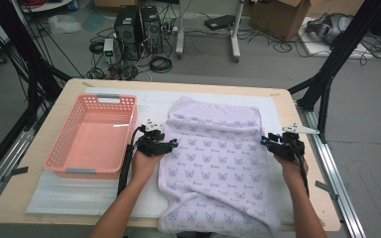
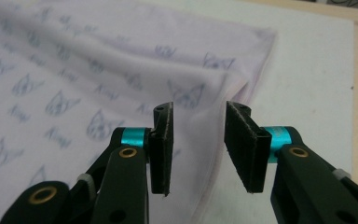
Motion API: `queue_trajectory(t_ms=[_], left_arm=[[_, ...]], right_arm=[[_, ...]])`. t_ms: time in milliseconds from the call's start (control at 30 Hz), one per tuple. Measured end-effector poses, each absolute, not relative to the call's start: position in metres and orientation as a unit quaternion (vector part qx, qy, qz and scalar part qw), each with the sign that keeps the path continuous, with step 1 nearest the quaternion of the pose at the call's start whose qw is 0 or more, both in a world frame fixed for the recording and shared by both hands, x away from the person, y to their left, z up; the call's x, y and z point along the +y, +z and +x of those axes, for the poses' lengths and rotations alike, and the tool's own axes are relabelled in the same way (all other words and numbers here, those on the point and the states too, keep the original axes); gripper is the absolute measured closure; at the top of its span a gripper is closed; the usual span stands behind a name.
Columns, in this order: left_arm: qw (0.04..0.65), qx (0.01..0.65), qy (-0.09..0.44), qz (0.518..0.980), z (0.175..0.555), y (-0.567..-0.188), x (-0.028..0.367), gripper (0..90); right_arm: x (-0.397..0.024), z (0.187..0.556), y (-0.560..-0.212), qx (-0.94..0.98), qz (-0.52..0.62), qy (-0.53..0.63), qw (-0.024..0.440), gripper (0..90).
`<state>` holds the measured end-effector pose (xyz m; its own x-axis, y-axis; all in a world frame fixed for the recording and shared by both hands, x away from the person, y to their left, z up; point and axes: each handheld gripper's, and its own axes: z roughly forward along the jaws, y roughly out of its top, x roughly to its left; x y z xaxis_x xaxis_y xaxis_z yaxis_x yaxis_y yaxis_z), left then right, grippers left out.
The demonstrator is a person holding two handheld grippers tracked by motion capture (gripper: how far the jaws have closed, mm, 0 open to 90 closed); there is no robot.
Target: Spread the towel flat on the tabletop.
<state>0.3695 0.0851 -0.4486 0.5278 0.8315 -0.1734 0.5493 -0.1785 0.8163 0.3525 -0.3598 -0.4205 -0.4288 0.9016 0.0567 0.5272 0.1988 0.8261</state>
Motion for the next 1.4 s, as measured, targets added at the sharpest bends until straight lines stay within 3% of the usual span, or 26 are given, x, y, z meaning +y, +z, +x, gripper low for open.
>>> queue_trajectory(t_ms=[200,467,500,567,633,700,967,1400], left_arm=[[0.437,0.452,0.137,0.765,0.360,-0.449,0.090,44.0],[0.415,0.436,0.163,0.782,0.351,-0.451,0.088,47.8],[0.407,0.433,0.179,0.784,0.350,-0.451,0.087,52.7],[0.408,0.427,0.173,0.789,0.350,-0.450,0.089,71.2],[0.412,0.433,0.164,0.785,0.350,-0.450,0.089,84.2],[0.419,0.447,0.153,0.775,0.353,-0.450,0.090,85.7],[0.441,0.495,0.169,0.729,0.381,-0.447,0.091,86.2],[0.461,0.507,0.203,0.699,0.408,-0.445,0.092,87.7]], right_arm=[[-0.364,0.321,-0.438,0.768,0.459,0.388,0.221,60.9],[-0.359,0.300,-0.449,0.793,0.439,0.369,0.206,59.5],[-0.359,0.300,-0.450,0.793,0.439,0.368,0.205,61.9],[-0.360,0.302,-0.450,0.794,0.438,0.374,0.197,70.7],[-0.359,0.302,-0.450,0.793,0.439,0.379,0.183,85.2],[-0.359,0.305,-0.449,0.795,0.438,0.382,0.173,86.3],[-0.362,0.333,-0.449,0.770,0.468,0.382,0.206,86.9],[-0.364,0.365,-0.447,0.737,0.501,0.379,0.250,87.0]])
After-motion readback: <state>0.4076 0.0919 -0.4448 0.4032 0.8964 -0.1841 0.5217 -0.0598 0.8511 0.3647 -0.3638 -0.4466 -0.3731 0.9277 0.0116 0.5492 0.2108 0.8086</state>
